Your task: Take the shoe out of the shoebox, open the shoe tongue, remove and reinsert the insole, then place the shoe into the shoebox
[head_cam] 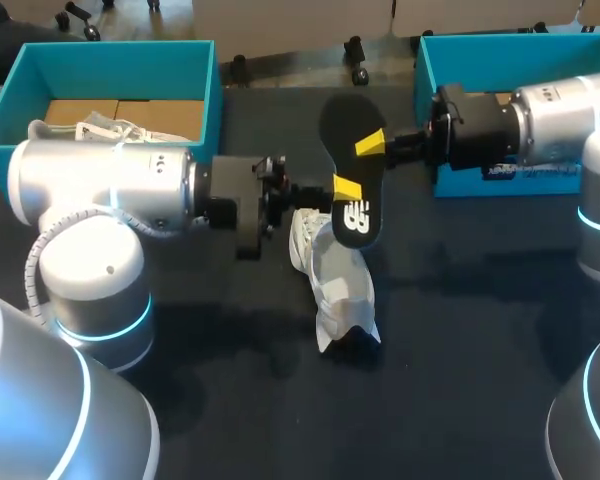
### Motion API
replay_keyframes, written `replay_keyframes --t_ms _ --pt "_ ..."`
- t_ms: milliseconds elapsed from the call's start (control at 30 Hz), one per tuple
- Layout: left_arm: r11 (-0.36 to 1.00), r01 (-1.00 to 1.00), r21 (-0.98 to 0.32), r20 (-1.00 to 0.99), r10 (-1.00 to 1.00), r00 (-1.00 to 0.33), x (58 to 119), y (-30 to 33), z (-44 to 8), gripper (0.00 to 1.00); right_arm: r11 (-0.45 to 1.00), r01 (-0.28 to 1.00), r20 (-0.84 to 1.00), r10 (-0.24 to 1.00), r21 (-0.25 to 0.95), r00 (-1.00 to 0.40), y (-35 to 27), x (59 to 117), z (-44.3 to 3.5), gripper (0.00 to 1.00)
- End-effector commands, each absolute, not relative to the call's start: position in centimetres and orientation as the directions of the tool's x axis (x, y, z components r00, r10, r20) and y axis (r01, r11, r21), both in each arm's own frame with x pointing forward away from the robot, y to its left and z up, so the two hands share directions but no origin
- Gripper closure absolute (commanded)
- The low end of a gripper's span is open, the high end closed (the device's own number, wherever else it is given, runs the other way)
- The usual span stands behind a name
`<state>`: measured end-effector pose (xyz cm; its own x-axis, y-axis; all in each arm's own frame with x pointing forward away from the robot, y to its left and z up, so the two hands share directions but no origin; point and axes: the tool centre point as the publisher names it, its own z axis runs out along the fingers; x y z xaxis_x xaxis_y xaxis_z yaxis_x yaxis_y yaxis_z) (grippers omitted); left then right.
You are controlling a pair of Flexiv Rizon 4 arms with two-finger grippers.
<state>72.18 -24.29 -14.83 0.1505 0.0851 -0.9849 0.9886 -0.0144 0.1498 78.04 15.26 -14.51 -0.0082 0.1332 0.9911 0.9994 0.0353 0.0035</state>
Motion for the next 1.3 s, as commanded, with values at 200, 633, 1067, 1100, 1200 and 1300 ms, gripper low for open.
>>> replay_keyframes --t_ms 200,633,1067,1100,1200,1300 --pt "0.004 0.992 0.122 -0.982 0.145 0.121 72.3 -22.1 -15.2 0.0 0.039 0.999 0.992 0.128 -0.007 0.002 14.8 78.8 -15.2 1.0" --pt "-0.004 0.995 0.096 -0.934 0.347 0.091 73.6 -18.1 -16.0 0.0 0.022 0.999 0.991 0.124 -0.043 0.04 14.1 79.6 -17.2 1.0" --pt "0.004 0.998 0.06 -0.825 0.563 0.048 75.9 -16.4 -14.8 0.0 0.032 0.998 0.993 0.107 -0.059 0.055 14.6 80.2 -18.7 1.0" --pt "0.002 0.999 0.053 -0.817 0.575 0.042 76.1 -16.4 -14.6 0.0 0.034 0.998 0.993 0.106 -0.059 0.055 14.7 80.2 -18.8 1.0" --pt "-0.003 0.999 0.053 -0.799 0.6 0.044 76.4 -16.7 -14.0 0.0 0.037 0.998 0.993 0.105 -0.059 0.055 14.7 80.2 -18.9 1.0" --pt "-0.003 0.999 0.053 -0.776 0.629 0.043 76.8 -17.1 -13.3 0.0 0.037 0.997 0.993 0.104 -0.061 0.057 14.8 80.2 -19.1 1.0"
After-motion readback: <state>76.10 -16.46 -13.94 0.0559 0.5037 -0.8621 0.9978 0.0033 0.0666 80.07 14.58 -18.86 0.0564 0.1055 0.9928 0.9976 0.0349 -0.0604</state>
